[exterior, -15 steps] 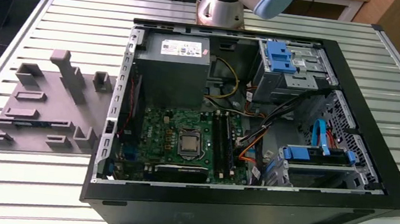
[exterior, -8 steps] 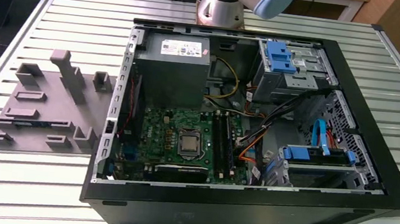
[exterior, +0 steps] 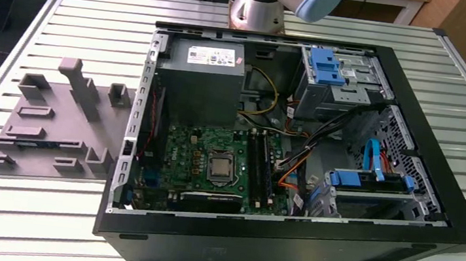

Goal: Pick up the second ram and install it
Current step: 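Pick up the second ram and move it above second insertion slot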

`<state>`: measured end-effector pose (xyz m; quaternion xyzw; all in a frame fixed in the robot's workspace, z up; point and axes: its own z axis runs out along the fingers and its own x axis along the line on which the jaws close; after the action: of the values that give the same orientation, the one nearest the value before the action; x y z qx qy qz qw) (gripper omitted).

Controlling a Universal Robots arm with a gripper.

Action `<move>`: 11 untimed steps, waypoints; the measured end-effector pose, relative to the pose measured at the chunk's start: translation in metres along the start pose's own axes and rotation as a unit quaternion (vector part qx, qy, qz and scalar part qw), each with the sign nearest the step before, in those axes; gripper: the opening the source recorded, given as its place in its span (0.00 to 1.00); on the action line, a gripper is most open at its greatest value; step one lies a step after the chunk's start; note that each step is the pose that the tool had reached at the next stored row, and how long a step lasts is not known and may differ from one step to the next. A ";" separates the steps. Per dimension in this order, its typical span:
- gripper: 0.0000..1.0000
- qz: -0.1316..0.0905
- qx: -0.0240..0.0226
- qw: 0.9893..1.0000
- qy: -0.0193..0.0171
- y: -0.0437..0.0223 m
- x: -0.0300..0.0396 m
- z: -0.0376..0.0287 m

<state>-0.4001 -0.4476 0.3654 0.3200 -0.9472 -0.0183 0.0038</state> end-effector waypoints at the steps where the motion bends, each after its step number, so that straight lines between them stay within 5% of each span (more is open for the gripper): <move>1: 0.11 -0.008 0.000 1.000 0.000 0.0000 0.0000 0.0001; 6: 0.11 -0.051 0.000 0.999 0.002 0.0000 0.0000 0.0006; 11: 0.11 -0.092 0.000 0.996 0.003 0.0000 0.0000 0.0011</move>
<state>-0.4001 -0.4476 0.3643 0.4062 -0.9136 -0.0178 0.0055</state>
